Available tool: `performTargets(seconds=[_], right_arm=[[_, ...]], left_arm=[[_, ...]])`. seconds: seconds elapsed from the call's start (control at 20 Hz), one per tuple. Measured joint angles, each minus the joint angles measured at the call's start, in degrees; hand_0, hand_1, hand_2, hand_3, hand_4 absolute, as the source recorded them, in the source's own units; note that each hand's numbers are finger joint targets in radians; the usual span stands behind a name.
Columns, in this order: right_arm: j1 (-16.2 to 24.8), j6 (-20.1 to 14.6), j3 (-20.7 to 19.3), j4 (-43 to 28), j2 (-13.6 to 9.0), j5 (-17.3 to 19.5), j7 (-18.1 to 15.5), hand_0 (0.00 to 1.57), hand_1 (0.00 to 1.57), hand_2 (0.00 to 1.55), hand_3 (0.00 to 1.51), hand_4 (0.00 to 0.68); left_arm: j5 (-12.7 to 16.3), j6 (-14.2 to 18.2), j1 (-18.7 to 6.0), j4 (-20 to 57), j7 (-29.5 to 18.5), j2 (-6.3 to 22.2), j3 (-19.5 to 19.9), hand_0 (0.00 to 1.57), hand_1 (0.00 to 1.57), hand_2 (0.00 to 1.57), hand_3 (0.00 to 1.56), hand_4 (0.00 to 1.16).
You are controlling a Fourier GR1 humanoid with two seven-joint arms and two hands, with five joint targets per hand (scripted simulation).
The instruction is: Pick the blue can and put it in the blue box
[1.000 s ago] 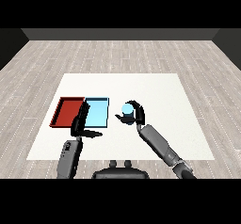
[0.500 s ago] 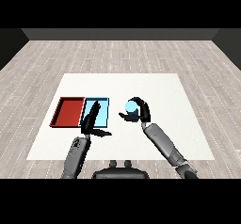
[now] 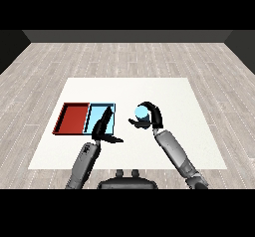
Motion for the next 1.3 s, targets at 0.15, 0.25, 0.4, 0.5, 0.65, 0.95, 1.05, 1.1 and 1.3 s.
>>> performTargets(seconds=[0.15, 0.25, 0.4, 0.5, 0.65, 0.95, 1.05, 1.1, 1.3], right_arm=[[-0.77, 1.74, -1.08, -0.96, 1.21, 1.55, 2.26, 1.48, 1.48, 1.47, 1.40, 0.619], [0.24, 2.55, -1.59, -1.47, 1.97, 2.52, 1.95, 1.49, 1.49, 1.47, 1.40, 0.615], [-0.49, 3.71, -2.92, -1.07, 3.52, 4.60, 2.59, 1.49, 1.49, 1.47, 1.40, 0.606], [0.26, 4.76, -3.19, -1.54, 4.20, 5.85, 2.30, 1.49, 1.49, 1.47, 1.40, 0.609], [-1.33, 6.37, -4.68, 0.01, 5.44, 6.80, 1.91, 1.49, 1.49, 1.47, 1.40, 0.605], [0.17, 8.57, -6.00, -1.26, 8.02, 8.52, 1.03, 1.49, 1.49, 1.46, 1.40, 0.616], [1.30, 8.89, -5.88, -2.92, 8.64, 9.25, 1.63, 1.49, 1.49, 1.46, 1.39, 0.609], [0.93, 8.37, -5.33, -2.00, 9.03, 9.04, 1.10, 1.48, 1.48, 1.46, 1.39, 0.605], [0.63, 7.27, -3.47, -2.63, 9.83, 10.11, 2.02, 1.48, 1.48, 1.46, 1.39, 0.612]], left_arm=[[0.53, 1.07, -1.28, 2.13, -0.03, -0.06, -1.20, 0.00, 0.00, 0.00, 0.00, 0.00], [0.62, 2.75, -1.21, 3.77, -1.32, -0.08, -3.28, 0.00, 0.00, 0.00, 0.00, 0.00], [1.52, 5.21, -2.38, 5.02, -0.98, -0.09, -5.21, 0.00, 0.00, 0.00, 0.00, 0.00], [2.05, 5.21, -2.82, 5.56, -1.00, -0.10, -4.99, 0.00, 0.00, 0.00, 0.00, 0.00], [3.80, 6.52, -4.01, 8.07, -2.53, -0.10, -6.38, 0.00, 0.00, 0.00, 0.00, 0.00], [6.52, 7.02, -5.97, 12.63, -4.29, -0.11, -7.22, 0.00, 0.00, 0.00, 0.00, 0.00], [6.93, 8.28, -6.40, 11.81, -2.63, -0.11, -8.10, 0.00, 0.00, 0.00, 0.00, 0.00], [7.15, 8.09, -6.60, 11.72, -2.16, -0.11, -7.73, 0.00, 0.00, 0.00, 0.00, 0.00], [8.64, 9.01, -7.59, 13.88, -3.55, -0.11, -8.80, 0.00, 0.00, 0.00, 0.00, 0.00]])
